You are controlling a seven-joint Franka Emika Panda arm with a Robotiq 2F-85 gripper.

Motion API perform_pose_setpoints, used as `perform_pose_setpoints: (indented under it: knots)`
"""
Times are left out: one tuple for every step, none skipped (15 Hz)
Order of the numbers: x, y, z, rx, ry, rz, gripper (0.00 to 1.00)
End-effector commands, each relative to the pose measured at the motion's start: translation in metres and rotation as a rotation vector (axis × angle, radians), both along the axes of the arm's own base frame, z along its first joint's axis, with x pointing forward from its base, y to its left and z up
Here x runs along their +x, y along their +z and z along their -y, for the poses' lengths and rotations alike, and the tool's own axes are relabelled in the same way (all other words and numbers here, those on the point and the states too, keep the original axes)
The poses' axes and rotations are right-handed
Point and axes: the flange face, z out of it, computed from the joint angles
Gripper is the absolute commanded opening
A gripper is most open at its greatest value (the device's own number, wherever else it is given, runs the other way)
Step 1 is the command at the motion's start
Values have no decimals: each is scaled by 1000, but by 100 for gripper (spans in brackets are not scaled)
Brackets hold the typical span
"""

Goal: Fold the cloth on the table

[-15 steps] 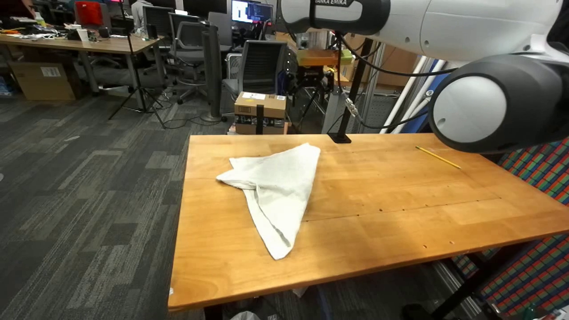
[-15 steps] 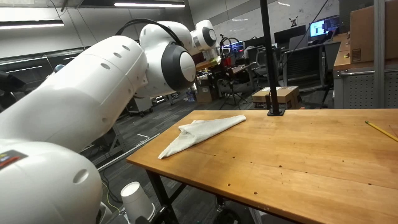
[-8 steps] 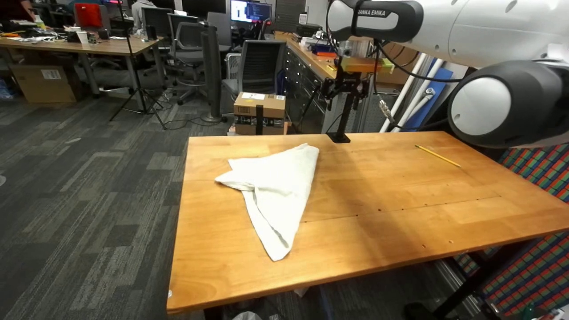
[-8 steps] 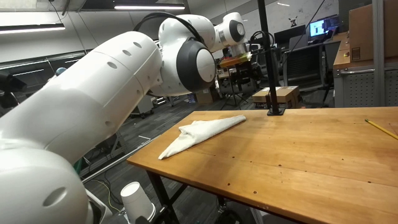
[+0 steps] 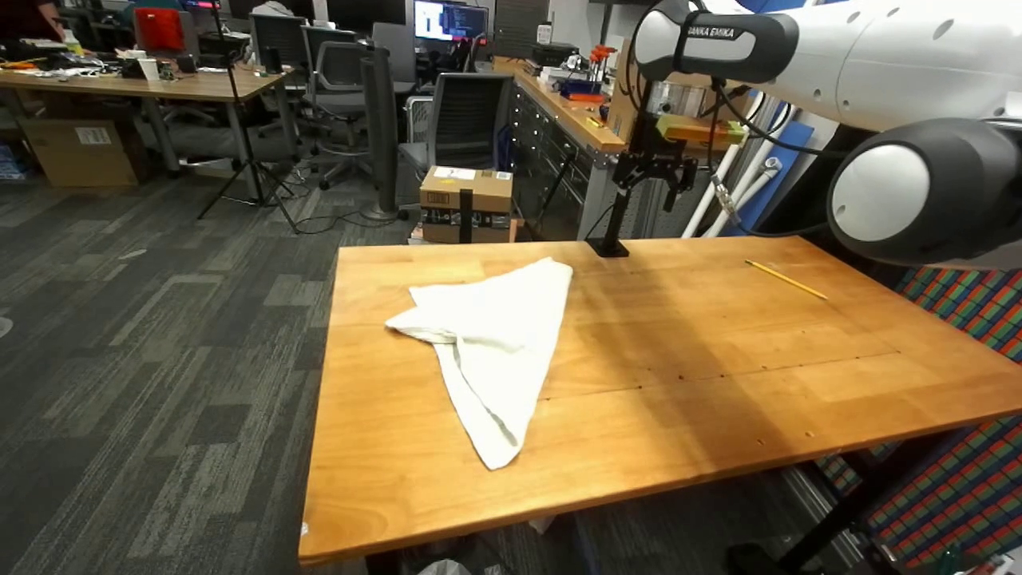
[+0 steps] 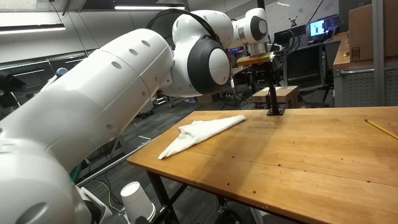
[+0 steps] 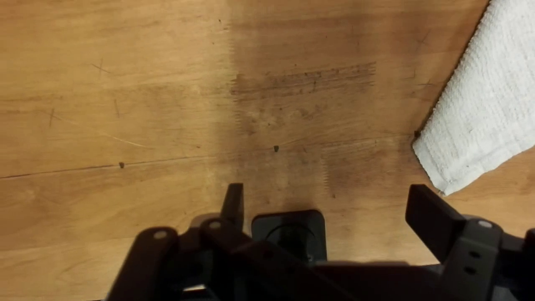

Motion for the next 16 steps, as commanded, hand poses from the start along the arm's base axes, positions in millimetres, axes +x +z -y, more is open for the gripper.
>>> perform_pose_setpoints:
  knots:
    - [-9, 25, -24, -49, 6, -34, 100]
    - [-11, 29, -32, -67, 12, -38, 100]
    - [-12, 35, -46, -88, 23, -35, 100]
    - [-14, 40, -58, -100, 33, -36, 100]
    - [-16, 46, -73, -111, 40, -32, 100]
    - [-19, 51, -86, -117, 47, -33, 100]
    - [-21, 58, -99, -115, 51, -31, 100]
    - [-25, 63, -112, -107, 55, -32, 100]
    - [-26, 67, -123, -80, 69, -23, 100]
    - [-25, 71, -130, -55, 93, -5, 100]
    - [-21, 70, -131, -47, 120, 21, 100]
    - [-19, 70, -133, -42, 136, 37, 100]
    - [-16, 64, -129, -50, 143, 42, 100]
    - [-14, 59, -126, -51, 150, 44, 100]
    - [-11, 51, -123, -58, 163, 45, 100]
    - [-9, 44, -119, -60, 170, 46, 100]
